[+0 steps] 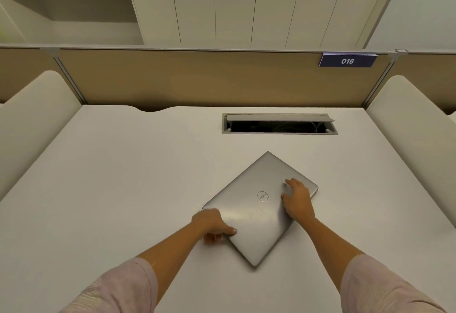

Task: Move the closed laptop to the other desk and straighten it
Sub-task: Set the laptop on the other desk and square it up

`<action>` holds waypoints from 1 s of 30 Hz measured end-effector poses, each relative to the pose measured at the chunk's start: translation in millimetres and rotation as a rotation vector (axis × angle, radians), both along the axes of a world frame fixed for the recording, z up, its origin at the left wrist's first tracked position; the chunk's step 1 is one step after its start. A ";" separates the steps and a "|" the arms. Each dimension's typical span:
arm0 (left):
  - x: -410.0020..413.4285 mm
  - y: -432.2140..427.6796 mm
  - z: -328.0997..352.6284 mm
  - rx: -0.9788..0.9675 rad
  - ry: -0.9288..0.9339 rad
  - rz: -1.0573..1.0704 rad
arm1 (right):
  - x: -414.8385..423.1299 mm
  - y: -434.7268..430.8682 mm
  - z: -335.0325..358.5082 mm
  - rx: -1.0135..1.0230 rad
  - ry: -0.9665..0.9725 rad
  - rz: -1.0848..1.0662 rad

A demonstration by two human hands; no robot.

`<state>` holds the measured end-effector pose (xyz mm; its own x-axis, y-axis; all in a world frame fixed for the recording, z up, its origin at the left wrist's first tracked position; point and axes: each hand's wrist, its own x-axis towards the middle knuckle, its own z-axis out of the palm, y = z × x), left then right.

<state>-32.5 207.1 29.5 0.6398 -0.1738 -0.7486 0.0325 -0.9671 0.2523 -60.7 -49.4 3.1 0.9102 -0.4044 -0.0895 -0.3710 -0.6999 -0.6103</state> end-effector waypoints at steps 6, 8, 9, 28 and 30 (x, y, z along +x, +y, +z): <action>46.9 -24.3 17.9 -0.053 -0.511 0.067 | -35.3 14.6 0.0 -0.020 -0.083 -0.056; 53.8 -28.5 10.4 -0.124 -0.460 0.103 | -47.5 22.4 -1.0 0.080 -0.064 -0.151; 55.1 -32.0 4.8 -0.148 -0.418 0.108 | -52.9 24.5 -2.0 0.140 -0.051 -0.209; 35.3 -11.9 -10.5 -0.180 -0.319 0.293 | -63.1 74.1 -1.7 0.540 -0.084 -0.412; 29.7 -4.2 -11.9 -0.149 -0.319 0.300 | -55.8 75.6 -0.7 0.532 -0.078 -0.361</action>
<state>-2.8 202.9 17.7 0.8726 -0.0369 -0.4870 0.2033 -0.8791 0.4310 -116.5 26.1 2.4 0.7370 -0.6050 -0.3013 -0.4669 -0.1335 -0.8742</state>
